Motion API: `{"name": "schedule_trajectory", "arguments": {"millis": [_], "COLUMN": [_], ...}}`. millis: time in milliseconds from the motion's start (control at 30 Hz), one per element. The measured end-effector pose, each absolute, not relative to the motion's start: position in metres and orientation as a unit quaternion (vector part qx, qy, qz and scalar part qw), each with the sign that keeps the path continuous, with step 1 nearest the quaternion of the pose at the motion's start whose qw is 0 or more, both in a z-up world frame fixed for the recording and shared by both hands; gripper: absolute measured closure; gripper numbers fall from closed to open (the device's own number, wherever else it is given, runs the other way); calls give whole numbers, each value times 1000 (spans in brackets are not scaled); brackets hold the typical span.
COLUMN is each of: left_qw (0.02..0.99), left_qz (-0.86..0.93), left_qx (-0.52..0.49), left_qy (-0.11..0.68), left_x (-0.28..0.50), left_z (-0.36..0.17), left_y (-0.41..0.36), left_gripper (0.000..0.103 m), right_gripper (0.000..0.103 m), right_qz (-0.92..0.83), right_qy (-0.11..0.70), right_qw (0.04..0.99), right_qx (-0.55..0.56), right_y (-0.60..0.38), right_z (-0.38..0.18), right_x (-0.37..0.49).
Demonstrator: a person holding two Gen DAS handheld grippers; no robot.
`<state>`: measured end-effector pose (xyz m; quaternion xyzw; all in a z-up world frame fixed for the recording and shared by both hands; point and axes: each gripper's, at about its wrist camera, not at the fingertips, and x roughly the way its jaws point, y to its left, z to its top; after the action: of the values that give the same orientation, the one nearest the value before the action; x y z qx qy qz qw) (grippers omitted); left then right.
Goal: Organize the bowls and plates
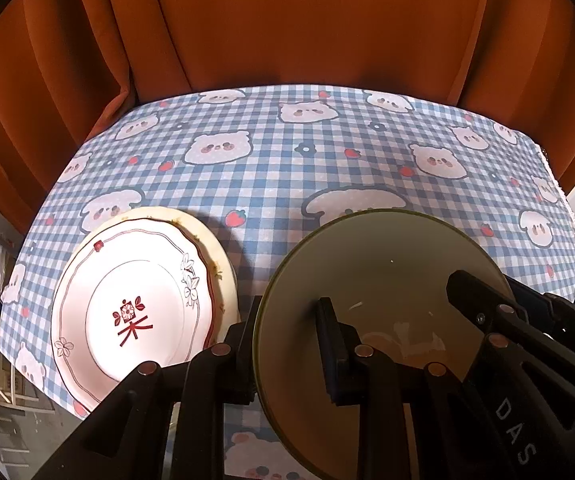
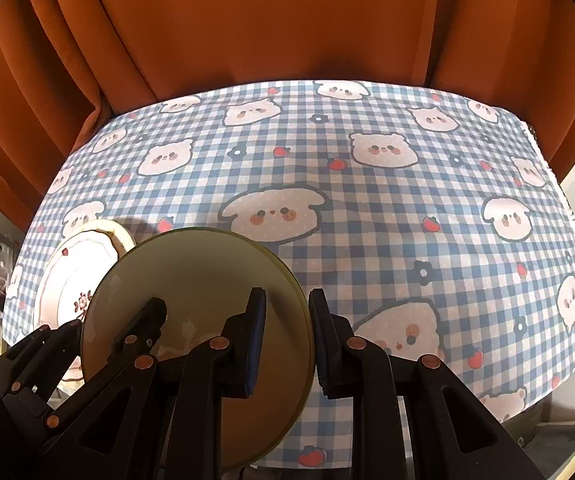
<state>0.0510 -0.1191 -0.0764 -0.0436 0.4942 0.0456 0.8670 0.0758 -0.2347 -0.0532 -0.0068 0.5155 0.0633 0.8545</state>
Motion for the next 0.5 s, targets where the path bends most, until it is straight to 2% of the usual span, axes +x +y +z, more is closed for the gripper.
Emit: {"name": "schedule_trajectory", "arguments": {"millis": [500], "left_qw": [866], "left_qz": [53], "left_qx": [-38], "left_qy": [496], "left_x": [55], "left_z": [-88], "left_y": [-119], "left_gripper": [80], "right_gripper": [77], "right_qz": [60], "right_qy": [512], "right_qw": [856], "right_qx": [-23], "right_y": [-234], "right_z": [-67], "right_x": [82]}}
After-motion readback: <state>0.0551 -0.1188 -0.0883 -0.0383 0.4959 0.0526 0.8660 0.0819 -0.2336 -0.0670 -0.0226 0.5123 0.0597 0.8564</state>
